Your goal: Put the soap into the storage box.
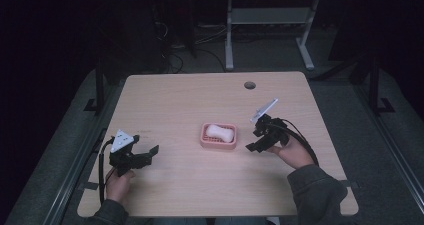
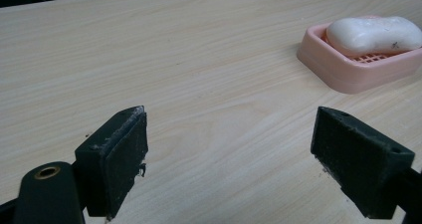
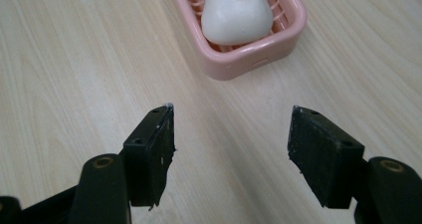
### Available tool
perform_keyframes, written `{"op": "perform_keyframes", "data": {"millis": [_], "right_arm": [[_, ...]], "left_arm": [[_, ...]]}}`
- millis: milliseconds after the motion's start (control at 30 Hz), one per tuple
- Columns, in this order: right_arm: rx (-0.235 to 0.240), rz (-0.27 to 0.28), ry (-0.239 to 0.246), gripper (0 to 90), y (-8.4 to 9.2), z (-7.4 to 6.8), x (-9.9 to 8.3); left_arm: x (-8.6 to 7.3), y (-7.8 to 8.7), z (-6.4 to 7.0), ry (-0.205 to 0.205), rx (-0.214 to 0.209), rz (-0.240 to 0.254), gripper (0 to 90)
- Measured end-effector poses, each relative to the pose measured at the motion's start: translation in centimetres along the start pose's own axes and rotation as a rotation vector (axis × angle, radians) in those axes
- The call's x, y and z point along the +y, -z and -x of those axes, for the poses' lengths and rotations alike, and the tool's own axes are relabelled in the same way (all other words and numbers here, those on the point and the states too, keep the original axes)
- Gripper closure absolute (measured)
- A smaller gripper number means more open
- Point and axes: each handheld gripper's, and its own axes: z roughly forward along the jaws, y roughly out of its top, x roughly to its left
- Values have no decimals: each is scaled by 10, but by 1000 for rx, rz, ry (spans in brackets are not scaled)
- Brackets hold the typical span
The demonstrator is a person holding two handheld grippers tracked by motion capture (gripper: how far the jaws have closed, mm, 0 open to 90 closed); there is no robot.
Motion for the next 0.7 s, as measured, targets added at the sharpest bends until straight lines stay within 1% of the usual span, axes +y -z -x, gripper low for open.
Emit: {"op": "perform_keyframes", "data": {"millis": [167,233,267,300,467,533,633,700], "right_arm": [[-1,-4,-11,343,2,-1,-9],[-12,-12,-9,339,2,-1,-12],[-17,-7,-6,339,3,-2,-14],[-12,-2,-10,340,3,-2,-16],[-19,3,-21,339,6,-3,-25],[-18,4,-24,340,7,-3,-26],[-20,2,-34,340,7,-5,-34],[-24,4,-32,340,8,-4,-36]], "left_arm": [[0,0,0,-6,-2,0,141],[0,0,1,-5,-3,-1,141],[0,0,1,-5,-5,-2,141],[0,0,1,-6,-5,-5,140],[0,-1,1,-8,-7,-4,141],[0,0,1,-9,-7,-5,141],[0,0,1,-13,-4,-14,141],[0,0,1,-14,-4,-14,141]]}}
